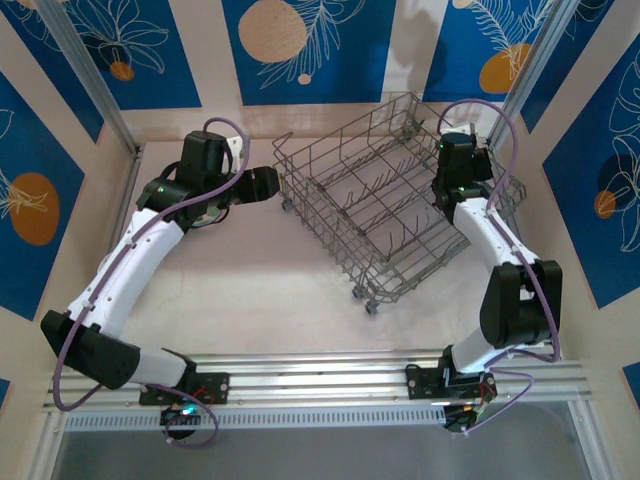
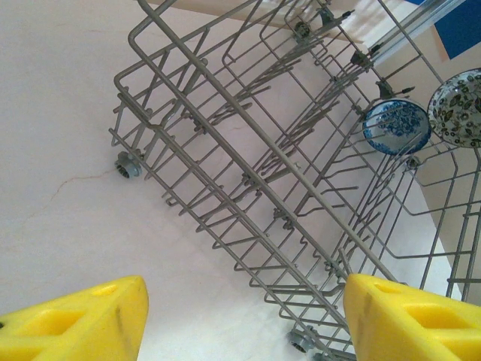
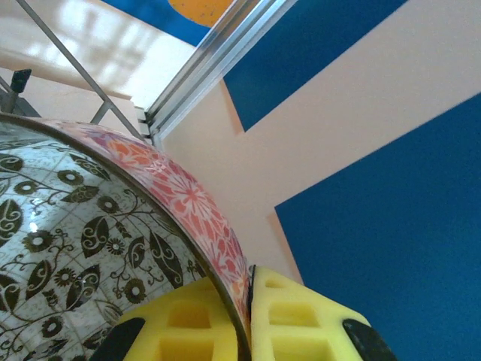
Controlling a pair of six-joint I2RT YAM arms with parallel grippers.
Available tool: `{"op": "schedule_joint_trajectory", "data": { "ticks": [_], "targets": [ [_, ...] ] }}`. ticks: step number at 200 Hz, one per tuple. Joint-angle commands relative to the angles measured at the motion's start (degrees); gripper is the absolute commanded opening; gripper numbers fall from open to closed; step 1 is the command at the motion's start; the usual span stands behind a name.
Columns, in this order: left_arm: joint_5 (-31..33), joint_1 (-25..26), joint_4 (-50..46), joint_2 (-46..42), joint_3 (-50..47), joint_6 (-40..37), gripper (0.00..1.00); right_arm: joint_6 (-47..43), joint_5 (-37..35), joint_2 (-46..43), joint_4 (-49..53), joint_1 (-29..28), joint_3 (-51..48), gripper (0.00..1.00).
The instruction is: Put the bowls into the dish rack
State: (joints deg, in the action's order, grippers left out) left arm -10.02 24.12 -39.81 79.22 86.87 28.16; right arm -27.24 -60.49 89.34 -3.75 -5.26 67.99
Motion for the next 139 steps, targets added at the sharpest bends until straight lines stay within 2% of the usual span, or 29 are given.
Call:
{"op": "schedule_joint_trajectory", "data": {
  "ticks": [1, 98, 139],
  "targets": [
    [-0.7, -0.6, 0.2, -0.9, -0.5, 0.6, 0.69, -6.3, -3.9, 1.1, -14.5, -0.4, -1.0, 0.0],
    [0.3, -0.6, 0.0, -2.1, -2.3, 1.0, 0.68, -10.7, -4.3, 4.2, -23.2, -0.9, -7.8, 0.0],
    [0.0, -0.5, 0.4, -2.4, -3.2, 1.3, 0.68, -16.9, -4.6, 4.1, -32.6, -0.9, -11.5, 0.0]
  ]
}}
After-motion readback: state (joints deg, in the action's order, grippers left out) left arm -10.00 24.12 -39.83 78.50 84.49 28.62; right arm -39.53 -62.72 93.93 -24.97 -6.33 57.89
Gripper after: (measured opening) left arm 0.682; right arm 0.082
